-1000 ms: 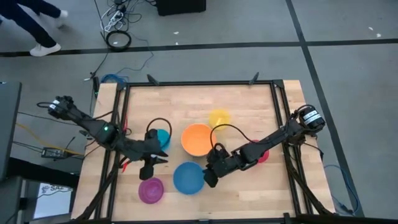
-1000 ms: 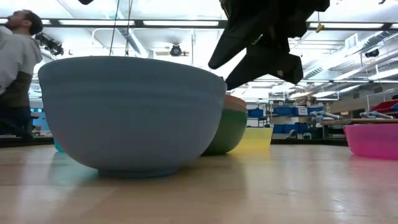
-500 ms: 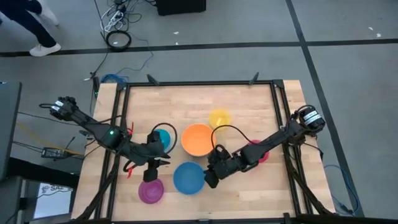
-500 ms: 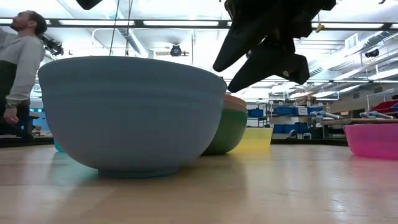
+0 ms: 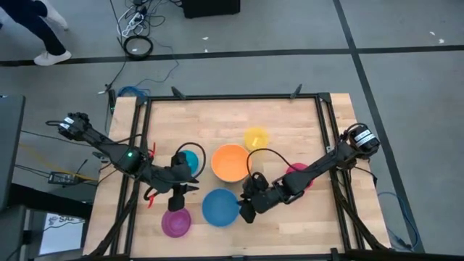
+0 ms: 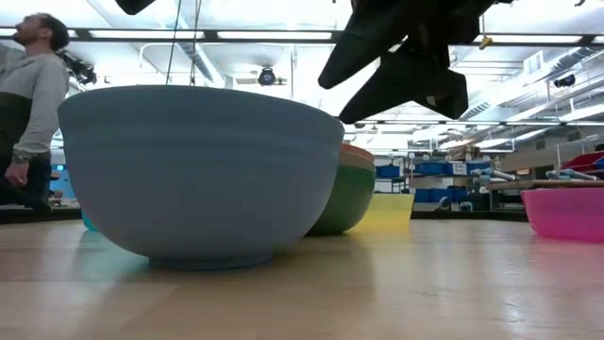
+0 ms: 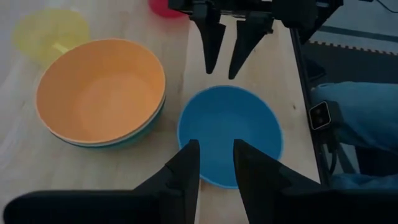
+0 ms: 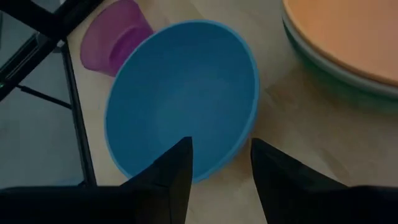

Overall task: Nest bowls inside each other
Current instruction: Stack the blue bowl on top of the orange bowl

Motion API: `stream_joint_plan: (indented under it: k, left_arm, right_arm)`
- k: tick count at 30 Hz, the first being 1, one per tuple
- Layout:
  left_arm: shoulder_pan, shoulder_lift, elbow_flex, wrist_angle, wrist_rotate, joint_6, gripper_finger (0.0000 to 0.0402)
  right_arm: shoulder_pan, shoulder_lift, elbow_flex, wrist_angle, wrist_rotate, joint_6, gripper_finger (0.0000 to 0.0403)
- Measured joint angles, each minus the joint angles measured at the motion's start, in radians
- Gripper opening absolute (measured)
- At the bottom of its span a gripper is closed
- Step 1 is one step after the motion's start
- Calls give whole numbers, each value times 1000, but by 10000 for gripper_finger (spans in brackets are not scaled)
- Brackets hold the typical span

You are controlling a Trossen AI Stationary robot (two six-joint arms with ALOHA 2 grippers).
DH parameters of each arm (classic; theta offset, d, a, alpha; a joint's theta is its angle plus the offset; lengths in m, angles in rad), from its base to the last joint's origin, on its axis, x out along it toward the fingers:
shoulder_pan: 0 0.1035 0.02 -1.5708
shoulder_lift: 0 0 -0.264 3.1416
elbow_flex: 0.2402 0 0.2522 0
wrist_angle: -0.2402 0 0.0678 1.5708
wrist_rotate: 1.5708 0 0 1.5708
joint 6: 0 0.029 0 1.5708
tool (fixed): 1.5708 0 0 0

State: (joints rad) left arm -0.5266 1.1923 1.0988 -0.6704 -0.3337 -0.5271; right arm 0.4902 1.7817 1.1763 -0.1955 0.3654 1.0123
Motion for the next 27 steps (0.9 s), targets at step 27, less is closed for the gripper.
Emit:
stream_joint_plan:
  k: [27]
  left_arm:
    - [-6, 0, 0, 9, -38, 18, 105]
  right_arm:
    - [-15, 164, 0, 125, 28, -21, 118]
